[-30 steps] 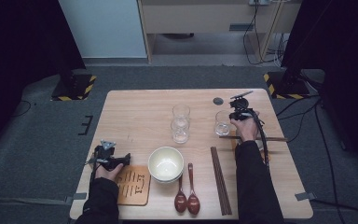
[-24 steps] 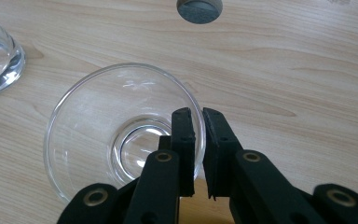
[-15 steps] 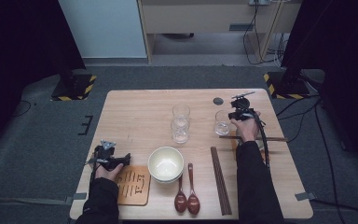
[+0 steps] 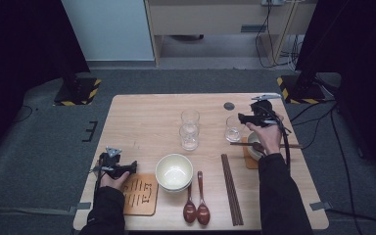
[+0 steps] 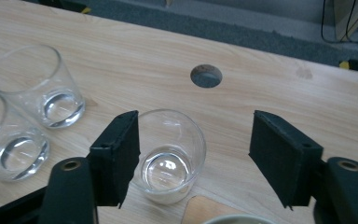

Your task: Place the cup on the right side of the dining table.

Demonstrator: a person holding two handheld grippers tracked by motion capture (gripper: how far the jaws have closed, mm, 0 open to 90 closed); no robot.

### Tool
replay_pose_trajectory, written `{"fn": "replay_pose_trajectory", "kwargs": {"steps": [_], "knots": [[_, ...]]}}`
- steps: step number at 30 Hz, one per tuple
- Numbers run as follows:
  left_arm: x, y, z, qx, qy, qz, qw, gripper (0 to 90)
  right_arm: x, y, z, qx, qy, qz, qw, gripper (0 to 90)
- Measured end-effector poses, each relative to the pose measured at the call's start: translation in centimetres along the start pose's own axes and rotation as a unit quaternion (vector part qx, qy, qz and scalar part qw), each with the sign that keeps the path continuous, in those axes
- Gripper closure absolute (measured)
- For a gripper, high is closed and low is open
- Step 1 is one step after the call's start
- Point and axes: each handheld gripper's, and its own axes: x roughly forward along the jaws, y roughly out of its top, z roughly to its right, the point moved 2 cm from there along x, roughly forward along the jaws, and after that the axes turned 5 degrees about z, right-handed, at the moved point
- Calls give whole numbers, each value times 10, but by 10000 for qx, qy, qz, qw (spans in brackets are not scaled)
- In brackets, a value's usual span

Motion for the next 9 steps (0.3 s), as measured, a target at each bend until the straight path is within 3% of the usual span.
{"fn": "replay_pose_trajectory", "kwargs": {"steps": [2,9], "knots": [[0,0,0,-1,0,2,10000,20,-15,0,-4,-40,39,278,9996,264],[0,0,0,-5,34,-9,10000,17,-44,-16,-3,-243,-174,489,9984,174]]}}
